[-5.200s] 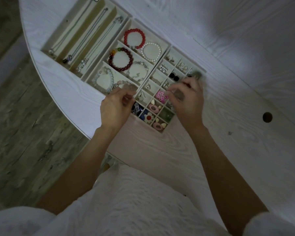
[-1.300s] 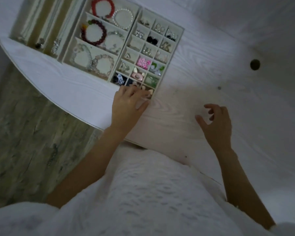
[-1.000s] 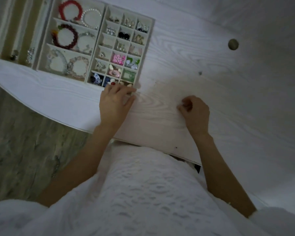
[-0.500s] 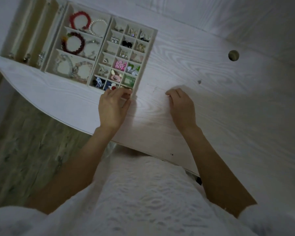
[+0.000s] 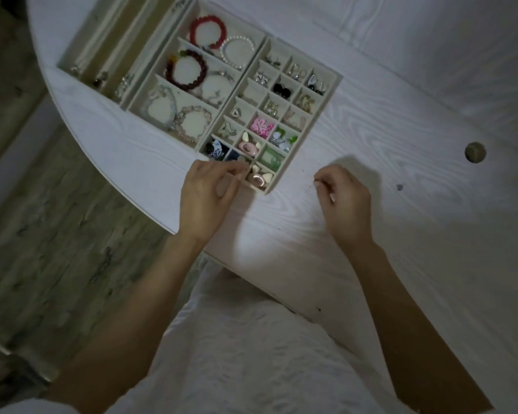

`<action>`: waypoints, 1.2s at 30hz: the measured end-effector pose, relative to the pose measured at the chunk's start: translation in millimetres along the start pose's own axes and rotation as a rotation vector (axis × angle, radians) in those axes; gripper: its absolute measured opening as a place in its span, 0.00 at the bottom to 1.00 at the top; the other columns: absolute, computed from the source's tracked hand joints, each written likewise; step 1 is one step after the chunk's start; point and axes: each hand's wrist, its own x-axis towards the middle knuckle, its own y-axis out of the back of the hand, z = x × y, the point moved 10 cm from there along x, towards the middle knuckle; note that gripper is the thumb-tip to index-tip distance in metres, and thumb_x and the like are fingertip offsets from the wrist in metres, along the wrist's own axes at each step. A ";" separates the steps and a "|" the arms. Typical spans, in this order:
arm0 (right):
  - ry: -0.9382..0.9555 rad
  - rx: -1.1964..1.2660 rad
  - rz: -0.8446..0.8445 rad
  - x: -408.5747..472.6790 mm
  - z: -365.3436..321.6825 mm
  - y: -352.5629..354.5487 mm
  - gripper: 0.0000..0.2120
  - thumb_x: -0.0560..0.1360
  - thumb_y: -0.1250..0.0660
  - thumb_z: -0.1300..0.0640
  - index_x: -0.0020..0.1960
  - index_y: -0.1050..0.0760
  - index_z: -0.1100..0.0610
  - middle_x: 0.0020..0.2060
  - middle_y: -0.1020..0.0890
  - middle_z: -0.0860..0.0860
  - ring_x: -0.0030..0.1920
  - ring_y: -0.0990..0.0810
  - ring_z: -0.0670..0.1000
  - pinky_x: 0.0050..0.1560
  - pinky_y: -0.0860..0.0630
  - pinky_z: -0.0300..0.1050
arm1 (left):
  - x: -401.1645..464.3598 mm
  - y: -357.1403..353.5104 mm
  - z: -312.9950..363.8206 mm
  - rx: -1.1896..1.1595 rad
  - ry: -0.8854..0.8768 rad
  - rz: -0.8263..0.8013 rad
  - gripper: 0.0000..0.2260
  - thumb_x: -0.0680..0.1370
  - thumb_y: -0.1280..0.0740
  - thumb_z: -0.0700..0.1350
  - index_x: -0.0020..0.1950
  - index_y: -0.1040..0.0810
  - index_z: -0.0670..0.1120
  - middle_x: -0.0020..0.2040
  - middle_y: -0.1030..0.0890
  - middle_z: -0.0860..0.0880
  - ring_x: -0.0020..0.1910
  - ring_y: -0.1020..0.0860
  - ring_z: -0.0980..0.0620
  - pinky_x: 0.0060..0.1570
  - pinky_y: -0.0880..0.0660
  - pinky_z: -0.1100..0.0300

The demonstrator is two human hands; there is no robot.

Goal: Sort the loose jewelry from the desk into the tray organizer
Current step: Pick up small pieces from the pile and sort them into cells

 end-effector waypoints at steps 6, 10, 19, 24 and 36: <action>0.069 0.108 -0.068 55.0 -42.4 -22.2 0.06 0.77 0.35 0.62 0.52 0.21 0.58 0.44 0.19 0.52 0.44 0.22 0.49 0.45 0.25 0.39 | 20.3 27.3 -52.2 0.073 0.208 0.173 0.09 0.78 0.33 0.45 0.58 0.20 0.47 0.49 0.20 0.51 0.46 0.33 0.60 0.47 0.37 0.65; 0.046 0.240 -0.140 83.9 -61.0 -43.1 0.06 0.76 0.33 0.63 0.52 0.20 0.59 0.44 0.18 0.47 0.44 0.20 0.43 0.47 0.25 0.30 | 28.9 23.6 -69.5 0.070 0.246 0.151 0.10 0.78 0.34 0.48 0.58 0.20 0.48 0.50 0.20 0.51 0.48 0.30 0.54 0.49 0.39 0.72; -0.030 0.313 -0.167 127.4 -52.1 -63.6 0.06 0.74 0.33 0.66 0.49 0.24 0.57 0.43 0.18 0.51 0.44 0.19 0.44 0.46 0.23 0.34 | 46.6 27.1 -65.8 0.127 0.152 0.161 0.07 0.77 0.32 0.46 0.53 0.18 0.47 0.47 0.18 0.50 0.44 0.28 0.51 0.45 0.38 0.64; 0.028 0.162 -0.114 155.3 -49.0 -54.7 0.05 0.73 0.33 0.65 0.46 0.24 0.56 0.42 0.20 0.52 0.40 0.20 0.46 0.42 0.24 0.35 | 81.0 16.3 -54.2 0.112 0.074 0.114 0.09 0.78 0.33 0.50 0.54 0.19 0.47 0.48 0.18 0.50 0.45 0.25 0.47 0.45 0.34 0.59; -0.026 0.217 -0.139 170.1 -41.4 -43.6 0.06 0.73 0.30 0.61 0.48 0.20 0.53 0.41 0.18 0.47 0.43 0.19 0.43 0.48 0.24 0.35 | 100.4 5.5 -62.6 -0.018 0.143 0.119 0.09 0.75 0.29 0.51 0.51 0.16 0.48 0.43 0.17 0.50 0.39 0.24 0.52 0.45 0.33 0.62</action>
